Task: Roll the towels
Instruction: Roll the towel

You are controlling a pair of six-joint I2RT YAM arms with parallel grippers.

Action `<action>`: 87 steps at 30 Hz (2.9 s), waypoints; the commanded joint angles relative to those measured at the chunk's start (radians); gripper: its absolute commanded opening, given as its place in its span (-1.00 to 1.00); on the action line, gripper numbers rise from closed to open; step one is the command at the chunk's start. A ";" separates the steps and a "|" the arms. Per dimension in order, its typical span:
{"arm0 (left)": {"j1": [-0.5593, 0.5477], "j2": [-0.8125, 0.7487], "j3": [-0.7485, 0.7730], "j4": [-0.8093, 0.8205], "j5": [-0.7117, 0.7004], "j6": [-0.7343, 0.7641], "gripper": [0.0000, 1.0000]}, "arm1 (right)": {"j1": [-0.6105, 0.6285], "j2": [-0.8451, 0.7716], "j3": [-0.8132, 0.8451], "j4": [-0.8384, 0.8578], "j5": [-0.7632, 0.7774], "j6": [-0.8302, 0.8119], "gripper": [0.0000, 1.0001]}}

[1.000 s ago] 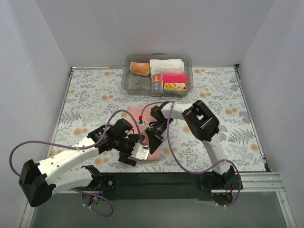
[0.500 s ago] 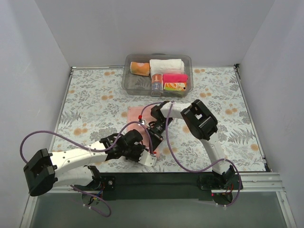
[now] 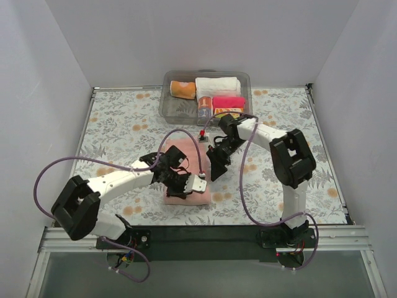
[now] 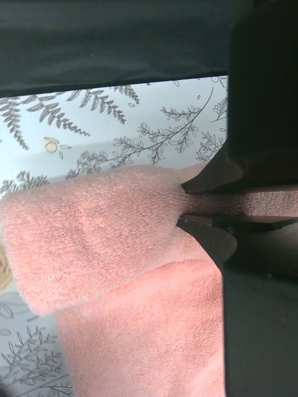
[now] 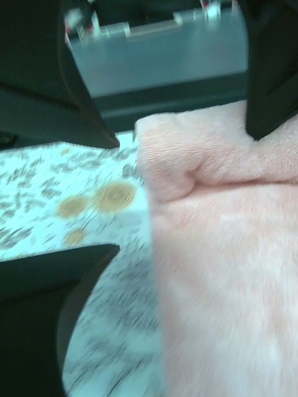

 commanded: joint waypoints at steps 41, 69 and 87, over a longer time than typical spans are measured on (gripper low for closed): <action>0.470 0.620 0.566 -0.362 0.461 0.205 -0.21 | 0.456 -0.371 -0.478 0.640 0.554 -0.009 -0.97; 0.421 -0.312 0.032 -0.219 0.209 0.237 0.27 | 0.273 0.300 0.168 -0.030 0.029 0.157 -0.97; -0.139 -0.084 -0.131 0.001 -0.283 0.036 -0.12 | 0.187 0.444 0.252 -0.071 -0.068 0.218 -0.85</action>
